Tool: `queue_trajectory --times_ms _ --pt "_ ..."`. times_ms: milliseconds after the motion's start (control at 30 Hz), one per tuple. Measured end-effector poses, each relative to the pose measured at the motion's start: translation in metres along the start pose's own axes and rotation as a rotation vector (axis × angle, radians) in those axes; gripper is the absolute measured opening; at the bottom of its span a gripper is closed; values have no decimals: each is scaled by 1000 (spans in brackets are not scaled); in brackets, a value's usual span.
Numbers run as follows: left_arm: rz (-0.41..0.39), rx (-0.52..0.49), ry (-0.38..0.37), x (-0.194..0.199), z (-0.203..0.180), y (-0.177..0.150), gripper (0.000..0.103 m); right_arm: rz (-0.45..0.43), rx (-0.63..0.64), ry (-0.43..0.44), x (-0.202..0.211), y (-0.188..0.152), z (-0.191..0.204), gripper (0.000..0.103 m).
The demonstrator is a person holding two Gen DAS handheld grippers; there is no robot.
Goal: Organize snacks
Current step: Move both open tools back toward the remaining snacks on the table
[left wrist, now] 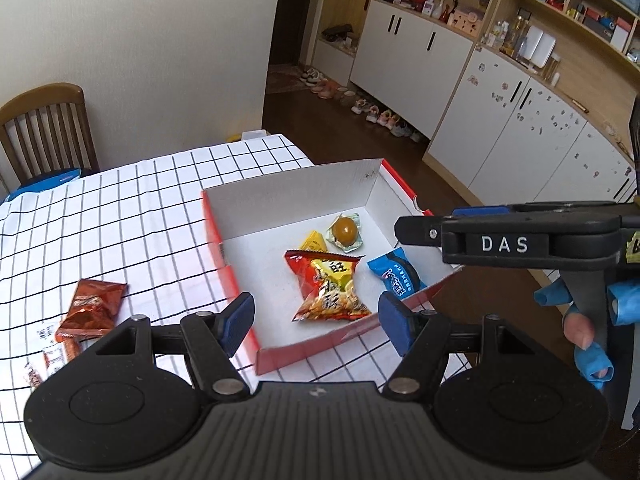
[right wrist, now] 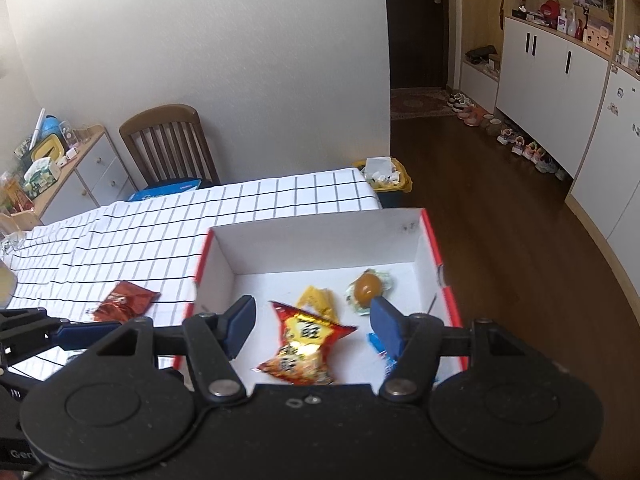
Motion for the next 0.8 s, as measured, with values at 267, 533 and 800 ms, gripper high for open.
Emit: queue_trajectory --times_ms 267,533,800 --pt "-23 -17 6 35 39 -23 68 -35 15 35 21 -18 49 79" --pt "-90 -14 56 71 91 -44 75 -54 30 79 28 -32 99 87" --pt "-127 -5 80 92 144 -58 82 -55 38 124 26 -42 150 98"
Point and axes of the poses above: each gripper's, at about its wrist camera, not at the fingertips, and x roughly against the way its jaws point, z to its left, y to its top, the point moved 9 cm from there along -x, roughly the way its jaws point, and after that the axes turned 2 degrees about z, right-handed, at the moved point
